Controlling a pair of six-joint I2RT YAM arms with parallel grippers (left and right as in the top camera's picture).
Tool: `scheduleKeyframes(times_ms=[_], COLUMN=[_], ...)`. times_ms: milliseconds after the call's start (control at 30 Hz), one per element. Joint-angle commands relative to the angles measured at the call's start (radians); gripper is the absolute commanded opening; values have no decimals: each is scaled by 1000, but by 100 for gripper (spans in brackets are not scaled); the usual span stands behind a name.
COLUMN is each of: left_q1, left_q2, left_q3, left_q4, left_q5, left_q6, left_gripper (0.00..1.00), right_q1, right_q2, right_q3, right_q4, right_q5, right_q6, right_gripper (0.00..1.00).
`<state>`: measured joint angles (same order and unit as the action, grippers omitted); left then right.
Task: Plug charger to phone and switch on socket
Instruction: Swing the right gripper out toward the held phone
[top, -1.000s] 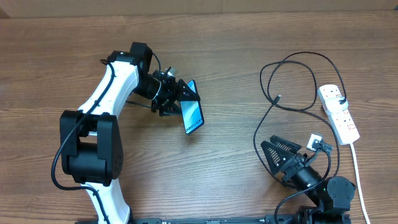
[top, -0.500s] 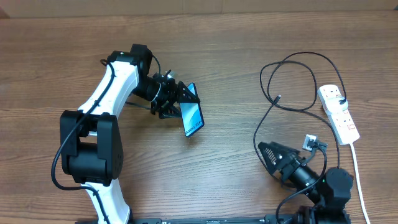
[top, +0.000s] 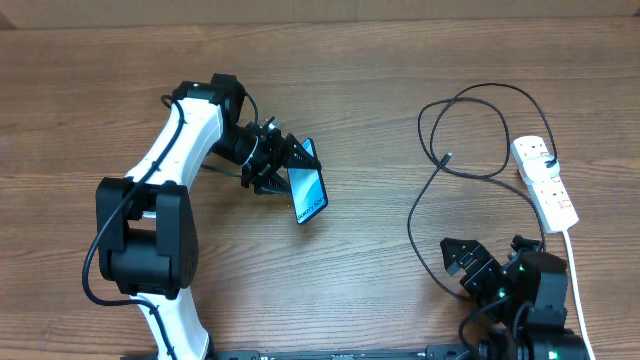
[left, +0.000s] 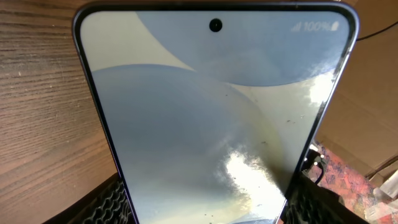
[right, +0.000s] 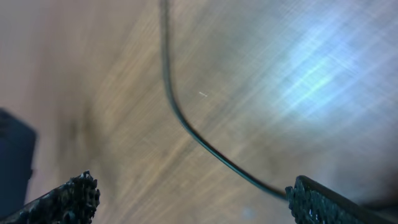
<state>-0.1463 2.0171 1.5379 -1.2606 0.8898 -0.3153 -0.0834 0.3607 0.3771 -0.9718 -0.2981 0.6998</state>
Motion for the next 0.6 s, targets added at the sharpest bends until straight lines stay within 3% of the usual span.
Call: scheduleKeyframes(times_ms=[0,133,233,567], left_q1=[2,2,2,2], left_q2=[4,4,4,4], left_q3=[30,30,30,30], left_q4=[-3,-7,-24,-49], left_q5=[53,54,56,104], left_q6=[-4,-24,-33,-37], left_gripper=[58,58,58,57], right_q1=[6,6,6,7], right_q2=[74,166,233,252], right_q3=[69,87,86,67], right_q4=[-57,-112,-63,218], right_q5=[53,-89,-301,-219], right_q6=[6,6,6,-21], right_gripper=[99,100,100,100])
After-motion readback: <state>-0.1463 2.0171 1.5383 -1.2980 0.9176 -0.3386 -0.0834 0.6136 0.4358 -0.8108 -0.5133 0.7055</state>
